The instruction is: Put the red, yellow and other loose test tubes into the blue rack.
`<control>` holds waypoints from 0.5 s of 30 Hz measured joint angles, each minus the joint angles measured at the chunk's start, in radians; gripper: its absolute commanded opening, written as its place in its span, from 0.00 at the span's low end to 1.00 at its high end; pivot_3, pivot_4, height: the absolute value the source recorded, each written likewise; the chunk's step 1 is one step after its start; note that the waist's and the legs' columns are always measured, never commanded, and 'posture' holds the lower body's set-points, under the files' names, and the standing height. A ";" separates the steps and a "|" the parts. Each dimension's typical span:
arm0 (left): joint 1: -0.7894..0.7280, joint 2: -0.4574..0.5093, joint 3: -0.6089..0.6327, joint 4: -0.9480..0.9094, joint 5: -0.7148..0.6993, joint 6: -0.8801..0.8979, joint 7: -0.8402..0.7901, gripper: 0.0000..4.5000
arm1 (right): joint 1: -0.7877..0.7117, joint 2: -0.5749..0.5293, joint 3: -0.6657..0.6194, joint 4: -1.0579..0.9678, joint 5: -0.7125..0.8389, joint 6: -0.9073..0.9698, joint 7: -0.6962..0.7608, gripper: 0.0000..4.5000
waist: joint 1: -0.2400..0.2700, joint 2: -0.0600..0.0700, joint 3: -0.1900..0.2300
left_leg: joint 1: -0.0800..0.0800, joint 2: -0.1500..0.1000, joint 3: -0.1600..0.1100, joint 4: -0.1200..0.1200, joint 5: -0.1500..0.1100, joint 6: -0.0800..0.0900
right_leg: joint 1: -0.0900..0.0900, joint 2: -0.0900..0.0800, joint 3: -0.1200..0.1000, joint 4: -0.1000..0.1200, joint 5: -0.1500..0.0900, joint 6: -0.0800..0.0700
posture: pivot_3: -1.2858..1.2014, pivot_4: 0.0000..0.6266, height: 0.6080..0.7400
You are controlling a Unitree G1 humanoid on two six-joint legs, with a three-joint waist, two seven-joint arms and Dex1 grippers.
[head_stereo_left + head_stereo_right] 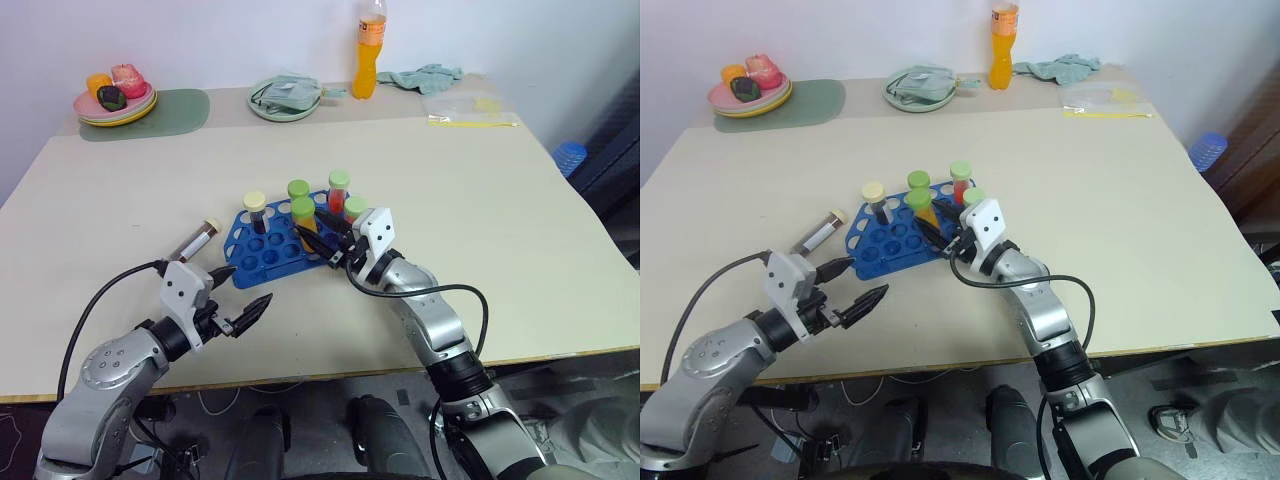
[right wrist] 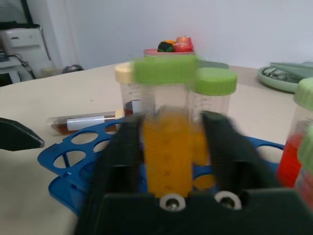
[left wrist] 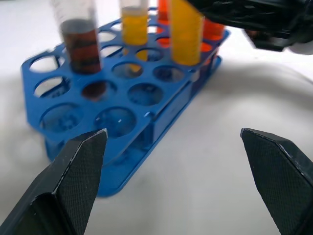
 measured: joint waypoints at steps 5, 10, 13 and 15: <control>-0.072 0.048 0.094 0.002 -0.071 0.158 0.085 1.00 | 0.000 -0.034 0.004 -0.069 -0.019 0.004 0.031 0.99 | 0.005 0.000 0.000 | -0.001 0.000 -0.002 0.001 0.000 0.000 | 0.000 0.000 -0.001 0.001 0.000 0.000 | 0.52 0.24 1.00; -0.308 0.283 0.185 0.089 -0.175 0.468 0.125 1.00 | -0.013 -0.102 -0.001 -0.174 -0.001 0.068 0.095 0.99 | 0.001 -0.001 0.000 | 0.000 -0.001 -0.003 0.001 0.000 0.000 | 0.001 0.000 -0.002 0.001 0.000 0.000 | 0.52 0.24 1.00; -0.535 0.434 0.135 0.265 -0.217 0.706 0.084 1.00 | -0.027 -0.159 -0.013 -0.230 0.035 0.126 0.149 0.99 | 0.001 -0.002 0.001 | 0.000 -0.001 -0.003 0.001 0.000 0.000 | 0.001 0.001 -0.002 0.001 0.000 0.000 | 0.52 0.24 1.00; -0.669 0.510 0.037 0.383 -0.211 0.805 0.043 1.00 | -0.037 -0.188 -0.011 -0.273 0.063 0.166 0.191 0.99 | -0.001 -0.002 0.001 | 0.000 -0.001 -0.003 0.000 0.000 0.000 | 0.001 0.000 -0.002 0.000 0.000 0.000 | 0.52 0.24 1.00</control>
